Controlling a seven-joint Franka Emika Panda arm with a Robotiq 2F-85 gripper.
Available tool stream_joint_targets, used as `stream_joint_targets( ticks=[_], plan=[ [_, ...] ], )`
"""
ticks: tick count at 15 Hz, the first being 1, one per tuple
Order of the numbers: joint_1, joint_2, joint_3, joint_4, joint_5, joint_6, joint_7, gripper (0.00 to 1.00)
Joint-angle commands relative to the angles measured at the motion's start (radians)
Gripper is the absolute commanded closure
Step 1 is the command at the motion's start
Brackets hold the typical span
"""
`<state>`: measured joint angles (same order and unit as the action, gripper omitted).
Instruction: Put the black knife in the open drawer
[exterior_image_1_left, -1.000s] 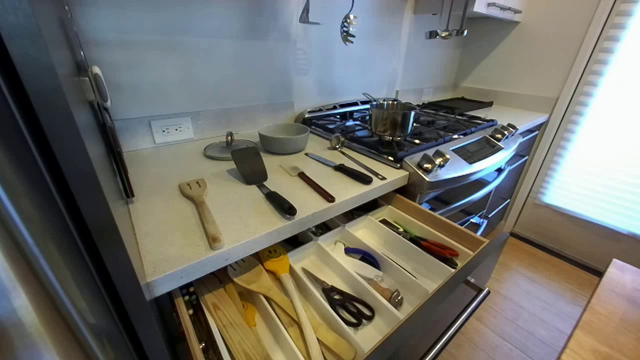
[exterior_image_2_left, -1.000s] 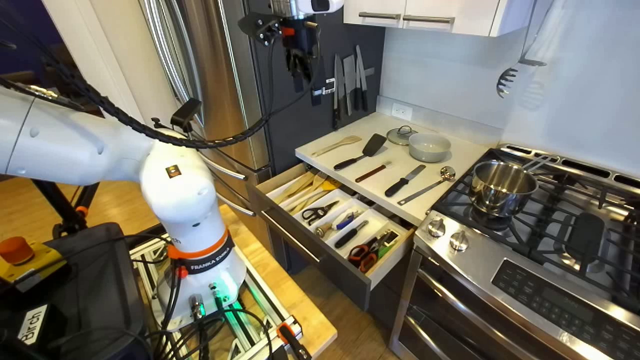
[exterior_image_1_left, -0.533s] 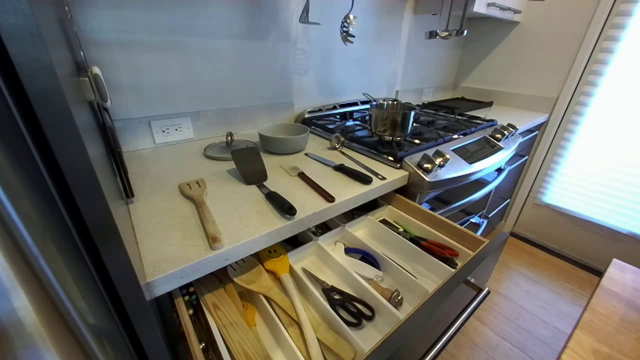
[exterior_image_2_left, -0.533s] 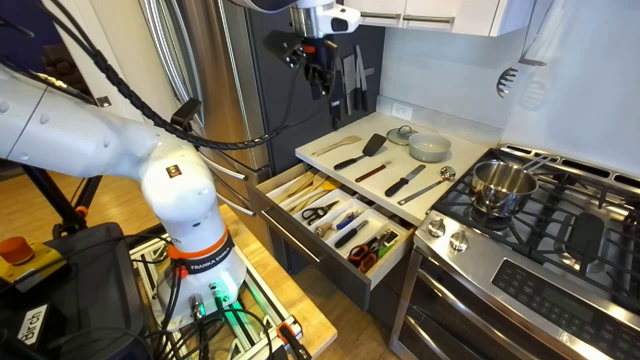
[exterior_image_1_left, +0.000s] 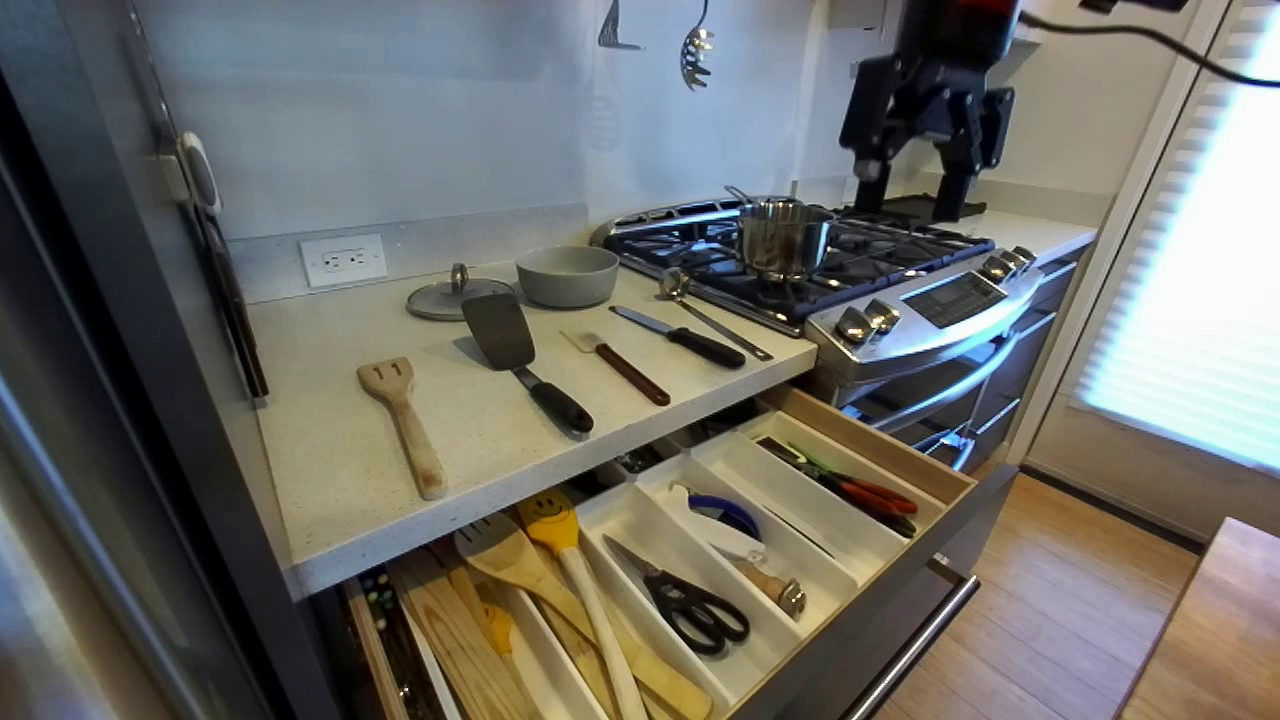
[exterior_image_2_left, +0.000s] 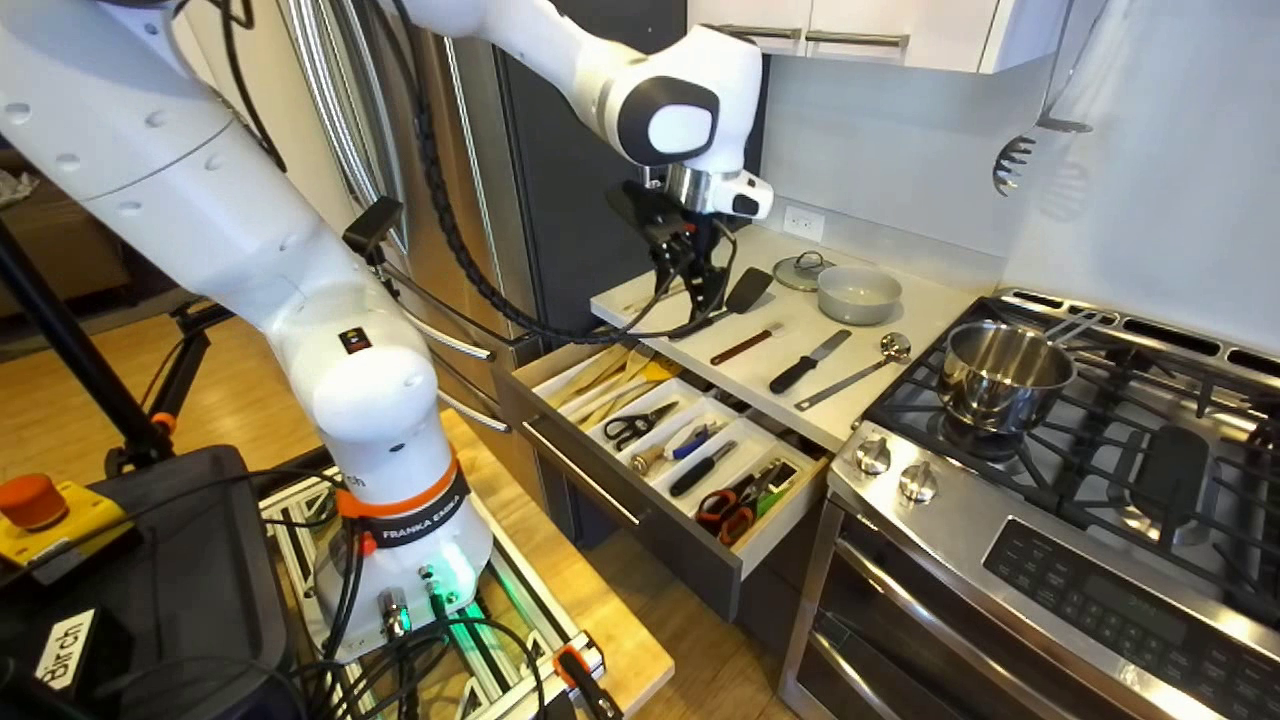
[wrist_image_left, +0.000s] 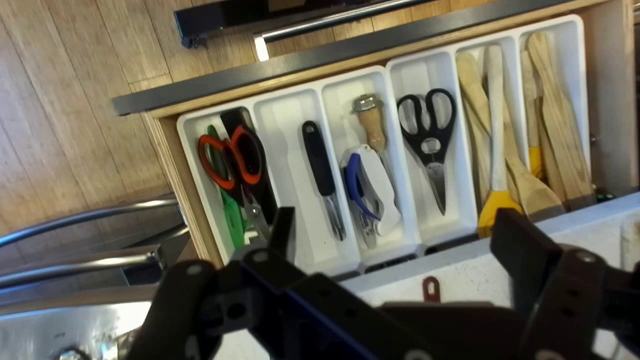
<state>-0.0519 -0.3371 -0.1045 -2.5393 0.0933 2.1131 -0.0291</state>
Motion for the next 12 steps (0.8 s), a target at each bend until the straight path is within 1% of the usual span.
stream_joint_targets(
  ticks=[1, 2, 3, 5, 8, 9, 10, 12],
  plan=[
    [-0.026, 0.214, -0.034, 0.098, 0.038, -0.056, -0.003, 0.0],
    [-0.026, 0.205, -0.048, 0.115, 0.082, -0.104, -0.036, 0.0],
    [-0.028, 0.158, -0.021, 0.051, 0.026, -0.025, -0.006, 0.0],
    [-0.032, 0.192, -0.023, 0.07, 0.03, -0.03, -0.012, 0.0],
    [-0.03, 0.181, -0.016, 0.07, 0.03, -0.03, -0.011, 0.0],
    [-0.032, 0.165, -0.006, 0.053, -0.003, 0.02, 0.023, 0.0],
    [-0.035, 0.157, 0.004, 0.03, -0.052, 0.131, 0.05, 0.0],
    [-0.045, 0.227, 0.006, 0.058, -0.15, 0.245, 0.052, 0.0]
  ],
)
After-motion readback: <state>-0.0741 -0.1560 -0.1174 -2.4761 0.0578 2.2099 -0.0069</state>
